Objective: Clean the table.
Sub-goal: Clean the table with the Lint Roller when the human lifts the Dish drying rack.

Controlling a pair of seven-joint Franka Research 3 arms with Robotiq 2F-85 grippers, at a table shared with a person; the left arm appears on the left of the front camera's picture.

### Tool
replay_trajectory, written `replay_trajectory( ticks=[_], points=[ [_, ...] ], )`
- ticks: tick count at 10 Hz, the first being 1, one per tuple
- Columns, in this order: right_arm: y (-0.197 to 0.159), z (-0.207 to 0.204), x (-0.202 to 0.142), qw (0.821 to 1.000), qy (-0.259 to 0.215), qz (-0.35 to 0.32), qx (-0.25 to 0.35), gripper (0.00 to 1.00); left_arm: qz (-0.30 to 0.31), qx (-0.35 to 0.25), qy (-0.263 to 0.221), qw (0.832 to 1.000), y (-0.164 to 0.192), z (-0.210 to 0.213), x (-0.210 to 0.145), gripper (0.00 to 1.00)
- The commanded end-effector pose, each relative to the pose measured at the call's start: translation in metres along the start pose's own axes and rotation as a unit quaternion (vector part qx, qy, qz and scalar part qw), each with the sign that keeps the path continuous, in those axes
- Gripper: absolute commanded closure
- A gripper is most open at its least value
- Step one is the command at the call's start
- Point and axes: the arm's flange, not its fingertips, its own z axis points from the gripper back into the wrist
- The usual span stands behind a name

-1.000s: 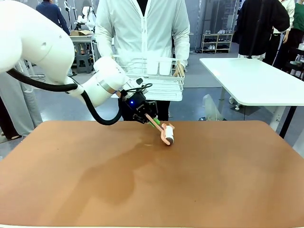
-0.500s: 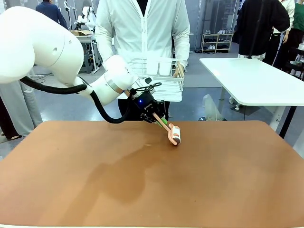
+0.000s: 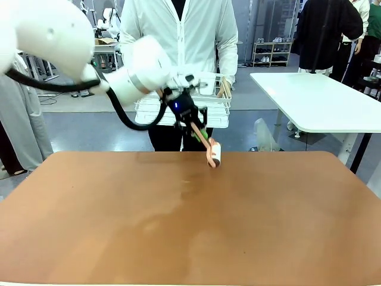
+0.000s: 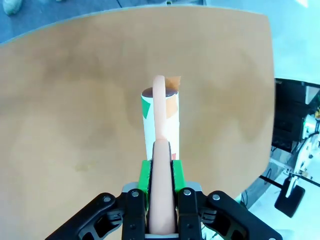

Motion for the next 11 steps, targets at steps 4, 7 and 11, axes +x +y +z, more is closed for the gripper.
replay_trajectory(
  ticks=[4,7,11],
  points=[
    [0.002,0.002,-0.001,1.000,-0.002,0.002,0.000,0.00,0.039,0.156,-0.017,0.987,0.020,0.180,-0.065,0.79],
    [0.002,0.002,-0.001,1.000,-0.002,0.002,0.000,0.00,0.083,0.233,-0.055,0.967,0.089,0.288,-0.125,0.79],
    [0.002,0.002,-0.001,1.000,-0.002,0.002,0.000,0.00,0.118,0.255,-0.093,0.955,0.139,0.344,-0.187,0.79]
  ],
)
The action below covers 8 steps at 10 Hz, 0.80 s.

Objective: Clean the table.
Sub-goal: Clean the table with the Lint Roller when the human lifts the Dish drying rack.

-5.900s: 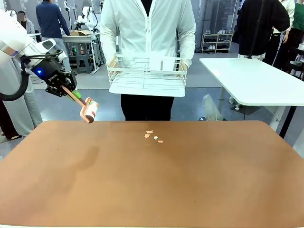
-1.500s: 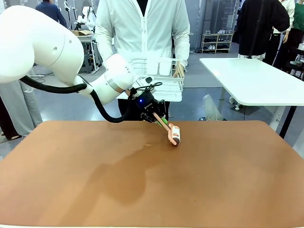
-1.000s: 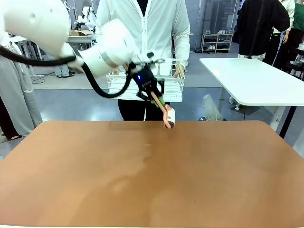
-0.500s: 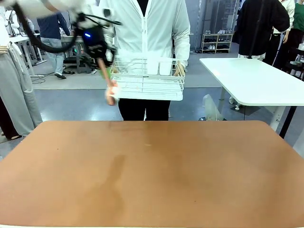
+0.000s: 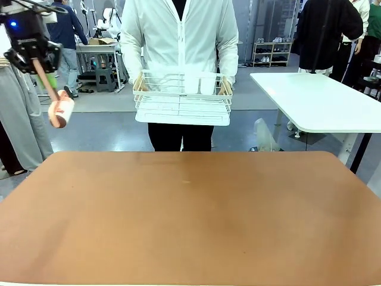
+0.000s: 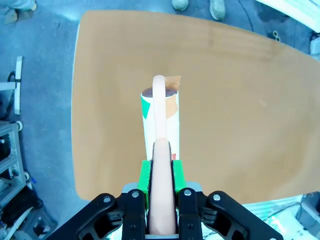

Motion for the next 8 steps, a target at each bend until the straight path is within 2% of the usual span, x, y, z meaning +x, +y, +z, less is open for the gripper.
replay_trajectory(
  ticks=[1,2,8],
  points=[
    [0.002,0.001,-0.001,1.000,-0.001,0.002,0.001,0.00,-0.008,-0.014,-0.018,1.000,-0.001,-0.006,-0.011,0.79],
    [0.002,0.001,-0.001,1.000,-0.001,0.002,0.001,0.00,0.000,0.000,0.000,1.000,0.000,0.000,0.000,0.79],
    [0.002,0.001,-0.001,1.000,-0.001,0.002,0.001,0.00,0.000,0.000,0.000,1.000,0.000,0.000,0.000,0.79]
  ],
)
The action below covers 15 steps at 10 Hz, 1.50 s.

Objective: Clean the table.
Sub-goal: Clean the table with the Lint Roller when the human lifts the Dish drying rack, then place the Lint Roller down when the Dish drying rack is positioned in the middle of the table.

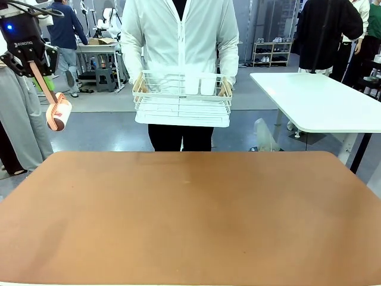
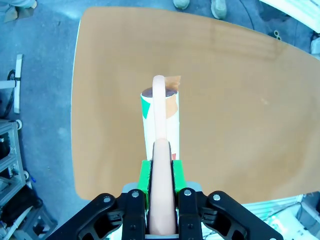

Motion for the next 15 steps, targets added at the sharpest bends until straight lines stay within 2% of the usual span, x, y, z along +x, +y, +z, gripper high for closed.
replay_trajectory(
  ticks=[1,15],
  points=[
    [0.0023,0.0009,-0.0005,1.000,-0.001,0.002,0.001,0.00,0.000,0.000,-0.002,1.000,0.0000,0.0044,0.0018,0.79],
    [0.0023,0.0009,-0.0005,1.000,-0.001,0.002,0.001,0.00,0.000,0.000,-0.002,1.000,0.0000,0.0044,0.0018,0.79]
  ],
)
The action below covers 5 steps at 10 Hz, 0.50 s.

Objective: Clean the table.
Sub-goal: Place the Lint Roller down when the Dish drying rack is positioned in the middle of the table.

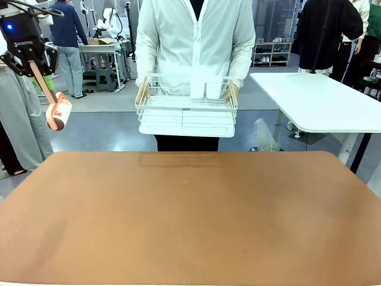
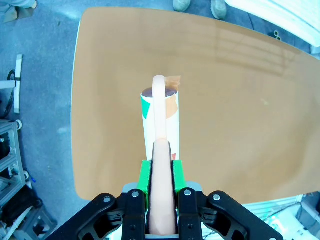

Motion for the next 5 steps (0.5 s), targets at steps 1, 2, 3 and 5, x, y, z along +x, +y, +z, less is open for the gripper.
replay_trajectory(
  ticks=[1,2,3,5],
  points=[
    [0.0023,0.0009,-0.0005,1.000,-0.001,0.002,0.001,0.00,0.000,0.000,-0.002,1.000,0.0000,0.0040,0.0017,0.79],
    [0.0023,0.0009,-0.0005,1.000,-0.001,0.002,0.001,0.00,0.000,0.000,-0.002,1.000,0.0000,0.0040,0.0017,0.79],
    [0.0023,0.0009,-0.0005,1.000,-0.001,0.002,0.001,0.00,0.000,0.000,-0.002,1.000,0.0000,0.0040,0.0017,0.79],
    [0.0023,0.0009,-0.0005,1.000,-0.001,0.002,0.001,0.00,0.000,0.000,-0.002,1.000,0.0000,0.0040,0.0017,0.79]
  ],
)
